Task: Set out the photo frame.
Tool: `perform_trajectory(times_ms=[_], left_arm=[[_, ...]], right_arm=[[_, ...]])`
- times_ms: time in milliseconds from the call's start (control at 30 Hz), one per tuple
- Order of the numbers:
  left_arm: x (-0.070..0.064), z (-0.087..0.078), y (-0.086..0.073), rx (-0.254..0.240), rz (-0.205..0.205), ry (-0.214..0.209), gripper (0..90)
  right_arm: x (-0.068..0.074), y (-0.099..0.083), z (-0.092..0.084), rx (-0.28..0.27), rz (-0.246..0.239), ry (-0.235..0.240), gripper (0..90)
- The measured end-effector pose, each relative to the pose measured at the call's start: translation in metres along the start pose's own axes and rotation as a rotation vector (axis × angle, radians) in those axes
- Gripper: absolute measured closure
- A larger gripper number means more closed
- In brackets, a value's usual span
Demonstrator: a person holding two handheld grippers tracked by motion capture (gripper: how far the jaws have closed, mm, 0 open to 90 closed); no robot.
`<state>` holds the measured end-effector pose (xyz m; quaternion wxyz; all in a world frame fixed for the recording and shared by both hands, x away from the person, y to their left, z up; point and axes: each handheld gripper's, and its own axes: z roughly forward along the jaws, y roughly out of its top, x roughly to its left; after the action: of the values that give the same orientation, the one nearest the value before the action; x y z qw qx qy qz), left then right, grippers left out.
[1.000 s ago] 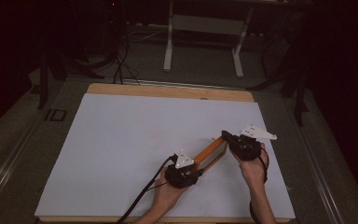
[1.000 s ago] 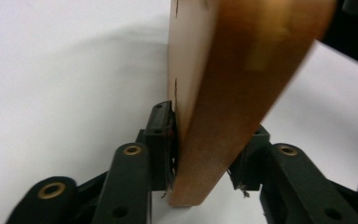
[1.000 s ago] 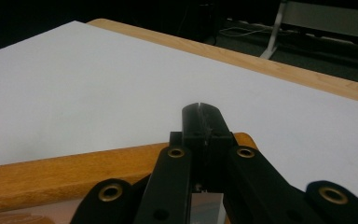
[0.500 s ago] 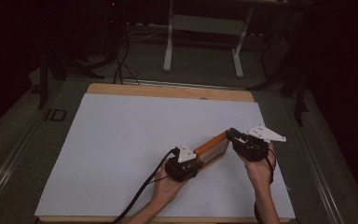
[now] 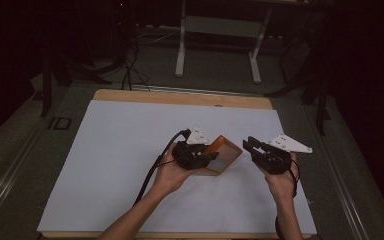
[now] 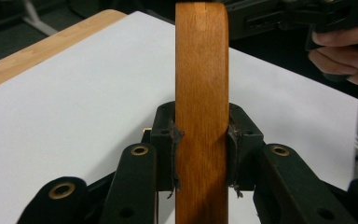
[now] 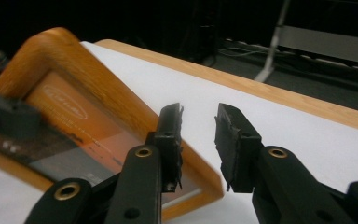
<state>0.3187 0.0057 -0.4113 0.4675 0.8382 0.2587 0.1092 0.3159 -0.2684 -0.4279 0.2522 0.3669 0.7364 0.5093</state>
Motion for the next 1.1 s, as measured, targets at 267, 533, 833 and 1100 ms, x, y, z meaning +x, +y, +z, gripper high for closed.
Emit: perform_trajectory(times_ms=[267, 533, 833, 1100], left_arm=[[0.012, -0.006, -0.002, 0.025, 0.044, -0.11, 69.0], [0.017, -0.007, -0.003, 0.03, 0.061, -0.127, 68.7], [0.02, -0.007, -0.004, 0.032, 0.136, -0.207, 68.0], [0.025, -0.002, -0.005, 0.053, 0.147, -0.182, 63.3]], right_arm=[[0.011, 0.002, 0.006, 0.027, -0.061, 0.097, 58.0], [0.014, 0.001, 0.007, 0.024, -0.115, 0.223, 47.3], [0.015, -0.006, 0.025, 0.057, -0.107, 0.338, 34.4], [0.026, -0.007, 0.036, 0.1, -0.176, 0.401, 33.4]])
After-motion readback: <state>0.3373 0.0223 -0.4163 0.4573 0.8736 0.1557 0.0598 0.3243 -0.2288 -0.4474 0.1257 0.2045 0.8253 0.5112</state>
